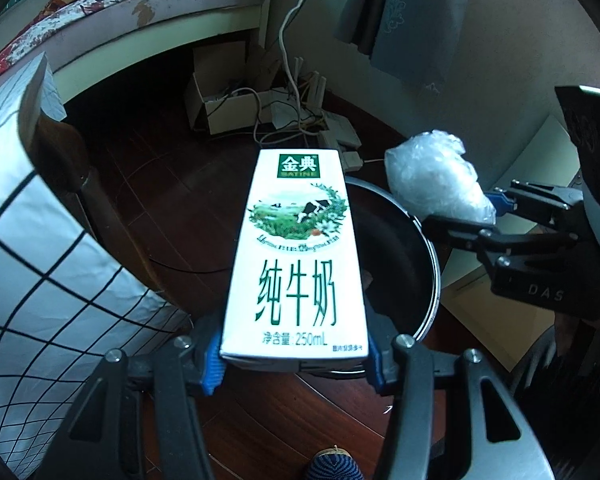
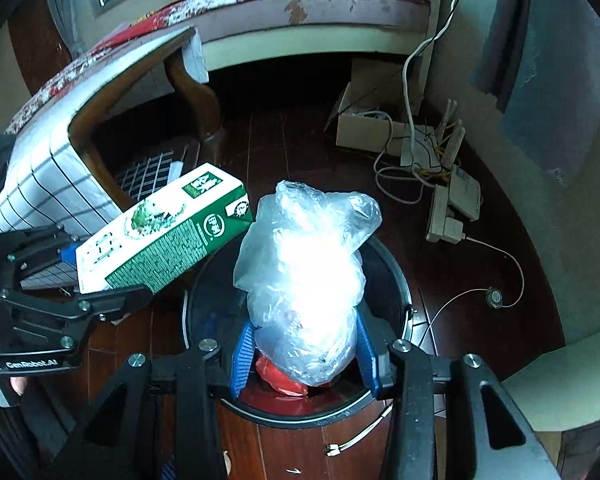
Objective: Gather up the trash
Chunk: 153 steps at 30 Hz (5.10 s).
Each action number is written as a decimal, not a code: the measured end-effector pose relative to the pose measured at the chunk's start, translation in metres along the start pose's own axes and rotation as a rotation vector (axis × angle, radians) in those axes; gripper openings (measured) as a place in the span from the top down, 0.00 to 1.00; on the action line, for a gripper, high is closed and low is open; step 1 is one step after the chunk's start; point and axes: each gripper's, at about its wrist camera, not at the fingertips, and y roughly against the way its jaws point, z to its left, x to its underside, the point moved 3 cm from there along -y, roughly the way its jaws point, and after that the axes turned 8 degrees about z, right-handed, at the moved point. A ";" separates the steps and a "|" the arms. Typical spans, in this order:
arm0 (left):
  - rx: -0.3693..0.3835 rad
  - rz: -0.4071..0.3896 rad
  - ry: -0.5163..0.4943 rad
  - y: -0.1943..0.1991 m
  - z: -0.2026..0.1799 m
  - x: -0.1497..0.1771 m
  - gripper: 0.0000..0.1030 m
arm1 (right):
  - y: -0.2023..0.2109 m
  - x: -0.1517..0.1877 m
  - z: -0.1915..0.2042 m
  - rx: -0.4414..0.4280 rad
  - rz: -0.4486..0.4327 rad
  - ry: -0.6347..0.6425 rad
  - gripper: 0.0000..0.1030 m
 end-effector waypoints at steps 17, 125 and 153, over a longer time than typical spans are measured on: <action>-0.115 -0.042 0.170 -0.016 0.034 0.024 0.01 | -0.032 0.007 -0.027 0.123 0.059 -0.093 0.01; -0.380 -0.539 0.235 0.281 0.018 0.081 0.01 | 0.275 0.007 0.135 0.227 -0.414 -0.048 0.01; -0.384 -0.532 0.217 0.281 0.014 0.083 0.01 | 0.270 0.013 0.126 0.218 -0.405 -0.062 0.01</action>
